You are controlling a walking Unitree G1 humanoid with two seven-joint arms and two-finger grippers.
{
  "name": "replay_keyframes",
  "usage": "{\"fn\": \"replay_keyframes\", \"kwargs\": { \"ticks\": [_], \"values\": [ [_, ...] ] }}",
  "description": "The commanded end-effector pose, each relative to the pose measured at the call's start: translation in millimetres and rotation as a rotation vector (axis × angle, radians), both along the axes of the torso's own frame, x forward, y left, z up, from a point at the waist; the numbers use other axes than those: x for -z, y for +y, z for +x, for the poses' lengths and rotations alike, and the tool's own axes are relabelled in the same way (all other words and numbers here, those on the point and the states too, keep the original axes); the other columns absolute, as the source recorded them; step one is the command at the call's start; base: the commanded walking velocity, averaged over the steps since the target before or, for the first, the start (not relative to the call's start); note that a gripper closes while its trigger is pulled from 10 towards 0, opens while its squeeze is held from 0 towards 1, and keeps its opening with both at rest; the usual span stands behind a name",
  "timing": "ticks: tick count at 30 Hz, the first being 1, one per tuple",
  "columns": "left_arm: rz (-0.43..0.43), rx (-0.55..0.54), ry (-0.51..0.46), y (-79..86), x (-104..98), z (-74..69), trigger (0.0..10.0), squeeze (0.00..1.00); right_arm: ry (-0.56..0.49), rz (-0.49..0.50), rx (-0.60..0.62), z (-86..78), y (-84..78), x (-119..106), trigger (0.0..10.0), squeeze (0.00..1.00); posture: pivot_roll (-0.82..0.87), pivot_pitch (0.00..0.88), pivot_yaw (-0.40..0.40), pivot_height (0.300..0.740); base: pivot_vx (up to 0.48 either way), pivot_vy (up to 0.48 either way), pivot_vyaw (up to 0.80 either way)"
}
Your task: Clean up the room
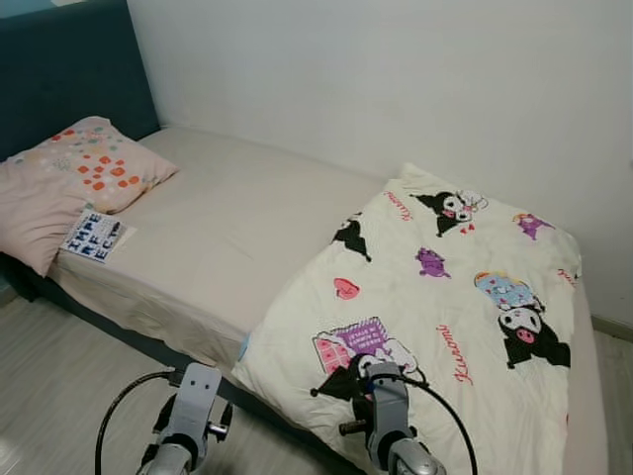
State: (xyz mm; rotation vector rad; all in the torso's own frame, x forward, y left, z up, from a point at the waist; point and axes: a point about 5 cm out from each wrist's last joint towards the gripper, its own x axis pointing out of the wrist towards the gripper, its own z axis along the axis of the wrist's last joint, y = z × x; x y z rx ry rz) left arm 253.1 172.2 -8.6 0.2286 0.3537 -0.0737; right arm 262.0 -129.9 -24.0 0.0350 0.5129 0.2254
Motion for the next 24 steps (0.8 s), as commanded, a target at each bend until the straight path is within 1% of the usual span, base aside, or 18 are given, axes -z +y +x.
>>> {"fn": "replay_keyframes", "kwargs": {
  "ticks": [1,19,24],
  "values": [
    [-0.009,0.020,0.005,-5.6,1.5,-1.2,10.0,0.00,0.017,-0.002,0.020,-4.2,-5.2,3.5,10.0,0.00,0.00,0.090,-0.029,0.740,0.000,0.000,-0.80],
    [-0.022,0.012,-0.002,-8.3,-0.3,1.8,10.0,0.00,0.023,-0.001,0.038,-2.3,-9.1,2.8,10.0,0.00,0.00,0.097,-0.032,0.740,0.000,0.000,-0.80],
    [-0.023,0.010,-0.002,-8.1,-0.1,1.2,10.0,0.00,0.035,-0.001,0.051,-3.1,-9.9,4.1,10.0,0.00,0.01,0.096,-0.032,0.740,0.000,0.000,0.00]
  ]
}}
